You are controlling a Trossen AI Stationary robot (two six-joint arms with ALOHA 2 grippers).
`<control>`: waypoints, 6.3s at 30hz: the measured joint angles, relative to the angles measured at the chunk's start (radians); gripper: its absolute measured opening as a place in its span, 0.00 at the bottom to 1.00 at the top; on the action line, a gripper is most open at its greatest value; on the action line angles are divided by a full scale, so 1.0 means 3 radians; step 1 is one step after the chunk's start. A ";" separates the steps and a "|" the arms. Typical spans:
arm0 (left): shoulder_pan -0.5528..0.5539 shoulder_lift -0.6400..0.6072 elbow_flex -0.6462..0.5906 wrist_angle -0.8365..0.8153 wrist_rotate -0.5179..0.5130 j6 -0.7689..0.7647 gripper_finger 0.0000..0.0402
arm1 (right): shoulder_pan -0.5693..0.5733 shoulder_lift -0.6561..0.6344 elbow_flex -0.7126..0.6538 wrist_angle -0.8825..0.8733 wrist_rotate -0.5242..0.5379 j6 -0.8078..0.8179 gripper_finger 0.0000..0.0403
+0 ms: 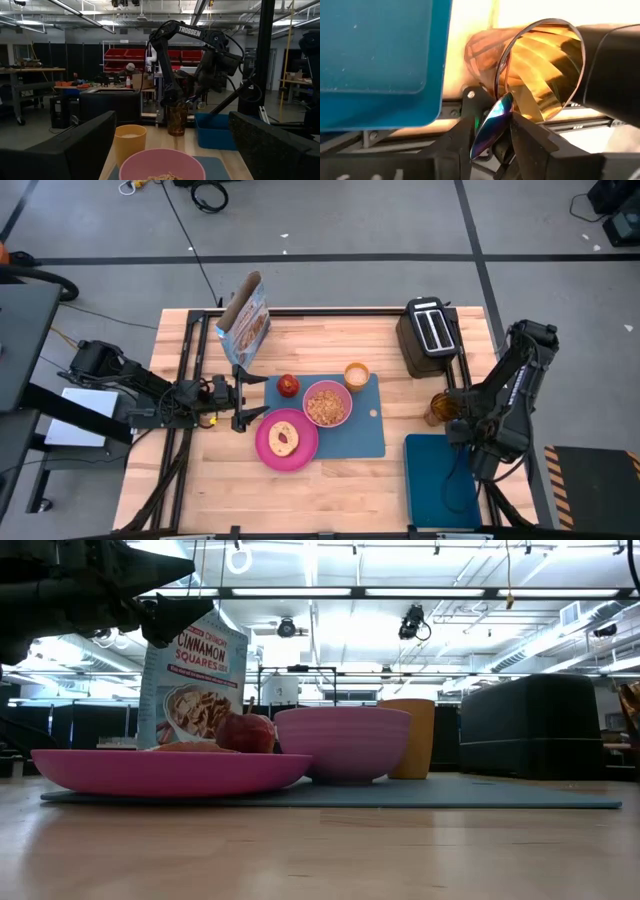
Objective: Arrange a breakfast setting
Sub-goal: Put the purple spoon on the blue placemat to the left of the pink bowl
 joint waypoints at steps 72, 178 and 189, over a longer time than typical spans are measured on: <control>-0.0042 0.0001 0.0000 -0.0223 0.0005 -0.0089 0.97 | -0.1372 0.0177 0.0582 0.0058 0.0458 -0.0914 0.03; 0.0457 0.1565 0.3485 -0.3579 0.0170 -0.0552 0.62 | -0.2878 0.0974 0.1915 0.1994 0.1311 -0.4398 0.03; 0.0553 0.1583 0.3618 -0.3769 0.0165 -0.0712 0.22 | -0.2937 0.0999 0.1920 0.1978 0.1465 -0.4308 0.03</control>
